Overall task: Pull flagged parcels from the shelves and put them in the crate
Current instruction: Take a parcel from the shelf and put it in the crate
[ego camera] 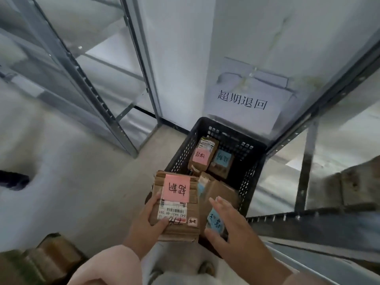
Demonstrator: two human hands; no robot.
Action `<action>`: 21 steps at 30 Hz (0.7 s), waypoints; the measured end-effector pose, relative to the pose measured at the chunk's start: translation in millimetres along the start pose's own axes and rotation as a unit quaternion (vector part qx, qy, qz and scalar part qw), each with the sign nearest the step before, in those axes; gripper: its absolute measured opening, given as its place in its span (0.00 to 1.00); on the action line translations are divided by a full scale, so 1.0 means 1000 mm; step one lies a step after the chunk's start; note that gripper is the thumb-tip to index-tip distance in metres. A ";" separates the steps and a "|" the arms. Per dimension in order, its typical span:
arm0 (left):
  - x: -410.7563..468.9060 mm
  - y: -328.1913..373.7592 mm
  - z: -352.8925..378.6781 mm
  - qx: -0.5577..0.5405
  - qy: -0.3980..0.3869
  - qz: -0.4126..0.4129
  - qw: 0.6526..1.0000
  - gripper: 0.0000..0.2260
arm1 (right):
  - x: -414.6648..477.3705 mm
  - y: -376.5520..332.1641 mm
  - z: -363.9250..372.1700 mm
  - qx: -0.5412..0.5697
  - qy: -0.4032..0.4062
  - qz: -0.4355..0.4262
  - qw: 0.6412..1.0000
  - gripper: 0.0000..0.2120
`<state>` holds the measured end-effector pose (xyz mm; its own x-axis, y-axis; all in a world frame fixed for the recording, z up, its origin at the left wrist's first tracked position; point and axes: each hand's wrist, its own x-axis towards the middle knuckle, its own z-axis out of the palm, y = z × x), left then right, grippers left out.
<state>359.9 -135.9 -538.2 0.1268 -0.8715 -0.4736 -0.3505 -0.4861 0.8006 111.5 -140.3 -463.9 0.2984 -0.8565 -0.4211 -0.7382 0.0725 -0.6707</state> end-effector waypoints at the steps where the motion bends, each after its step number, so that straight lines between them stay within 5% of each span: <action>1: 0.018 -0.003 0.001 0.007 -0.013 0.002 1.000 0.31 | 0.011 0.004 0.003 -0.001 0.005 0.011 1.000 0.30; 12: 0.172 -0.050 0.033 0.089 -0.190 0.029 0.977 0.33 | 0.091 0.050 0.050 0.027 0.058 0.134 0.989 0.30; 21: 0.195 -0.079 0.041 0.259 -0.184 -0.006 0.948 0.36 | 0.100 0.049 0.076 0.019 0.082 0.156 0.984 0.30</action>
<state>374.2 -265.0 -708.9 -0.1655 -0.7380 -0.6542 -0.7721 -0.3157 0.5516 150.9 -183.4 -585.6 -0.0440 -0.8601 -0.5082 -0.7546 0.3620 -0.5473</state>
